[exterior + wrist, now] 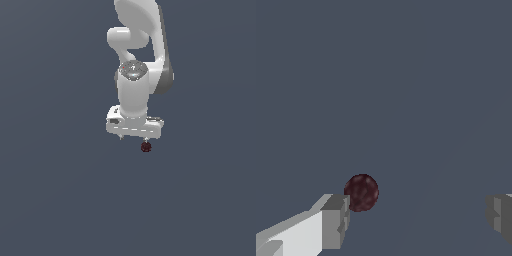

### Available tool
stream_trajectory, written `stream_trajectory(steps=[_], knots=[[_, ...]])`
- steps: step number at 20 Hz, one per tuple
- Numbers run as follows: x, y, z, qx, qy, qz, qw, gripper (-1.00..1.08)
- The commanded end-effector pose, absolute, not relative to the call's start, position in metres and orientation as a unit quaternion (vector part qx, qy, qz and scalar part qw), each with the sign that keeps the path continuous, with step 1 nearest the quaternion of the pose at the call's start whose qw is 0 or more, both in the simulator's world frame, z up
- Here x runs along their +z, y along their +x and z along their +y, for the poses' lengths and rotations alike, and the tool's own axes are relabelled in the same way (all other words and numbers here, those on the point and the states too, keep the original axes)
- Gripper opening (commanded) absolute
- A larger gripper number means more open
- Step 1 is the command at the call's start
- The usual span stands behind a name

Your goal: Pick up the object and move it to a goal position.

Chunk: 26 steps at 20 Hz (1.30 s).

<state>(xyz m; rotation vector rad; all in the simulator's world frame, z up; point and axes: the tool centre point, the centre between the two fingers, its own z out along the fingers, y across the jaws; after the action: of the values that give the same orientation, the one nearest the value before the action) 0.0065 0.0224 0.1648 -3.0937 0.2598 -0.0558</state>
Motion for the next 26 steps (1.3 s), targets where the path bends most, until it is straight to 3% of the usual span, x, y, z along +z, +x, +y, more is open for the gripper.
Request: stream_trajectory(steps=[1,26], knots=[[0.162,0.005,0.025,-0.017,-0.994,0.104,0.019,1.0],[0.122,-0.011,0.06,-0.001,-0.918,0.396,0.016,1.0]])
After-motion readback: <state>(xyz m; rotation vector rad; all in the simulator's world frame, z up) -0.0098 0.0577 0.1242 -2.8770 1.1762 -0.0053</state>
